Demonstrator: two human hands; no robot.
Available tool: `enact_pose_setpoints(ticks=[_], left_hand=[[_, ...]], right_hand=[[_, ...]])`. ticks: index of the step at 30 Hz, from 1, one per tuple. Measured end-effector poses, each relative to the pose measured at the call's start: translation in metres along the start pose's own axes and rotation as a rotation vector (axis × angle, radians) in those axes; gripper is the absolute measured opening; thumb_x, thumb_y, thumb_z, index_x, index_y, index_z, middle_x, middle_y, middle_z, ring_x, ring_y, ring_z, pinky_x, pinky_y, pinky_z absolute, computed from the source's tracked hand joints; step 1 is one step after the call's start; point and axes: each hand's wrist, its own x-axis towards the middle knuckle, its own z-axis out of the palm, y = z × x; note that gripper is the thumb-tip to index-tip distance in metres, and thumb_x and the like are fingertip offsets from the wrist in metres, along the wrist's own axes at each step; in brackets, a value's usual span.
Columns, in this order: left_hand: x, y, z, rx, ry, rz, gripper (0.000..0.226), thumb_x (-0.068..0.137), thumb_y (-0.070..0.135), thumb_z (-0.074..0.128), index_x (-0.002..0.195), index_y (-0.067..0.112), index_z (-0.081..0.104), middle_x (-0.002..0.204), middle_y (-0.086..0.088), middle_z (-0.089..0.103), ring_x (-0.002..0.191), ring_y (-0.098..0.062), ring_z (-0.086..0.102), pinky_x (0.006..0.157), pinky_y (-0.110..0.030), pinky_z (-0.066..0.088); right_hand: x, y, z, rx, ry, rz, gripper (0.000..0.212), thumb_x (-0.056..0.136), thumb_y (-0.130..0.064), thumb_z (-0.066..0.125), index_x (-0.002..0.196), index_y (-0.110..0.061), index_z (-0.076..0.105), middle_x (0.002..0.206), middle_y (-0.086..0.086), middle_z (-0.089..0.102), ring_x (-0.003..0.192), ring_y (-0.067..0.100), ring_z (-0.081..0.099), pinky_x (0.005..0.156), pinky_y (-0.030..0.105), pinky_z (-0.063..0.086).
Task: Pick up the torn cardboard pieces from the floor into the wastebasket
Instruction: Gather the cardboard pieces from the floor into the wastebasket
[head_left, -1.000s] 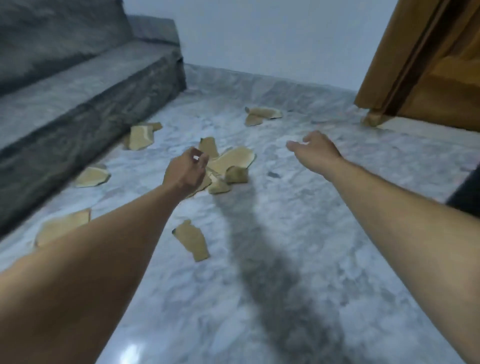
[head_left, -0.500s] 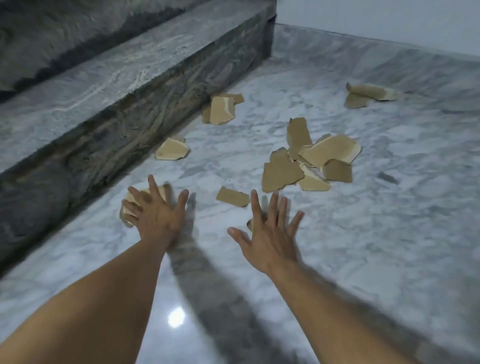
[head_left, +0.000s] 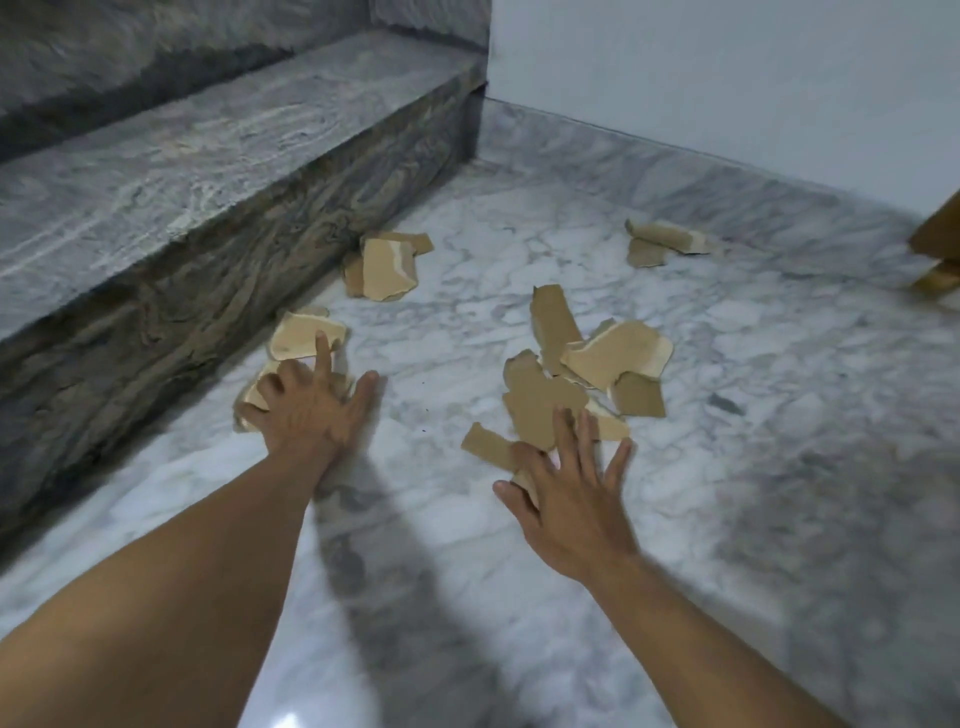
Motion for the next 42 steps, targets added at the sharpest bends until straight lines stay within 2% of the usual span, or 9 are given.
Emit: enact_pose_setpoints(ticks=[5,12,16,19,23,25,29,36,42], left_hand=[[0.014,0.023,0.006,-0.187,0.149,-0.080,0.060,0.092,0.072,0.035,0.129,0.029,0.057,0.138,-0.017,0.037,0.130,-0.041,0.033,0.109,-0.060,0.022],[0.049,0.060,0.017,-0.381,0.442,0.073,0.066,0.088,0.053,0.063,0.127,0.003,0.043,0.136,-0.024,0.043,0.126,-0.041,0.038,0.103,-0.053,0.037],[0.087,0.075,0.021,-0.191,0.340,0.229,0.102,0.084,0.081,0.045,0.155,0.013,0.019,0.165,-0.020,0.012,0.153,-0.036,0.002,0.122,-0.054,-0.001],[0.122,0.086,0.018,-0.062,0.239,0.283,0.118,0.070,0.098,0.032,0.160,0.031,-0.002,0.168,-0.008,-0.017,0.151,-0.035,-0.024,0.116,-0.059,-0.017],[0.162,0.111,0.011,0.059,0.000,0.224,0.114,0.062,0.105,0.018,0.155,0.047,-0.016,0.167,0.004,-0.022,0.152,-0.043,-0.013,0.117,-0.067,-0.008],[0.172,0.121,0.014,0.124,-0.072,0.217,0.106,0.063,0.104,0.008,0.155,0.052,-0.008,0.169,0.007,-0.013,0.153,-0.043,-0.006,0.117,-0.069,-0.003],[0.159,0.138,0.024,0.047,0.009,0.265,0.089,0.076,0.095,0.007,0.154,0.052,0.017,0.169,0.006,0.008,0.152,-0.042,0.004,0.118,-0.067,0.000],[0.070,0.176,0.052,-0.053,0.166,0.418,0.049,0.103,0.058,0.019,0.135,0.043,0.052,0.158,0.003,0.039,0.145,-0.037,0.029,0.114,-0.062,0.021],[0.002,0.189,0.064,-0.240,0.262,0.392,0.036,0.095,0.045,0.050,0.125,0.025,0.056,0.134,-0.005,0.057,0.125,-0.032,0.047,0.106,-0.048,0.032]], right_hand=[[0.008,0.034,0.000,0.093,0.101,0.156,0.084,0.081,-0.088,0.029,0.139,-0.027,0.034,0.166,0.015,0.006,0.154,0.030,-0.010,0.113,0.075,-0.002],[0.059,0.055,-0.012,0.106,0.080,0.263,0.117,0.056,-0.106,0.023,0.154,-0.048,-0.006,0.165,0.014,-0.018,0.150,0.036,-0.024,0.110,0.077,-0.005],[0.101,0.072,-0.018,0.107,-0.071,0.205,0.115,0.055,-0.107,0.027,0.143,-0.058,-0.029,0.157,0.011,-0.040,0.142,0.035,-0.041,0.109,0.073,-0.017],[0.134,0.089,-0.020,0.093,-0.126,0.161,0.115,0.057,-0.106,0.027,0.147,-0.055,-0.025,0.166,0.010,-0.018,0.151,0.036,-0.020,0.114,0.068,-0.011],[0.168,0.103,-0.025,-0.091,0.040,0.074,0.118,0.055,-0.106,0.015,0.156,-0.044,0.012,0.140,0.009,0.034,0.126,0.033,0.032,0.105,0.051,0.024],[0.180,0.106,-0.022,-0.087,0.058,0.037,0.119,0.053,-0.106,0.018,0.151,-0.037,0.028,0.142,0.010,0.032,0.133,0.034,0.029,0.110,0.056,0.019],[0.194,0.111,-0.019,0.039,-0.126,0.031,0.125,0.053,-0.106,0.027,0.155,-0.035,0.010,0.168,-0.002,-0.011,0.154,0.031,-0.012,0.114,0.071,-0.008],[0.167,0.111,-0.029,0.012,-0.004,0.073,0.111,0.060,-0.101,0.032,0.152,-0.041,0.016,0.143,-0.002,0.036,0.130,0.029,0.029,0.106,0.055,0.025],[0.117,0.120,-0.031,0.095,-0.145,0.094,0.095,0.067,-0.090,0.048,0.147,-0.045,0.025,0.163,-0.002,0.006,0.151,0.029,-0.003,0.115,0.069,0.001]])
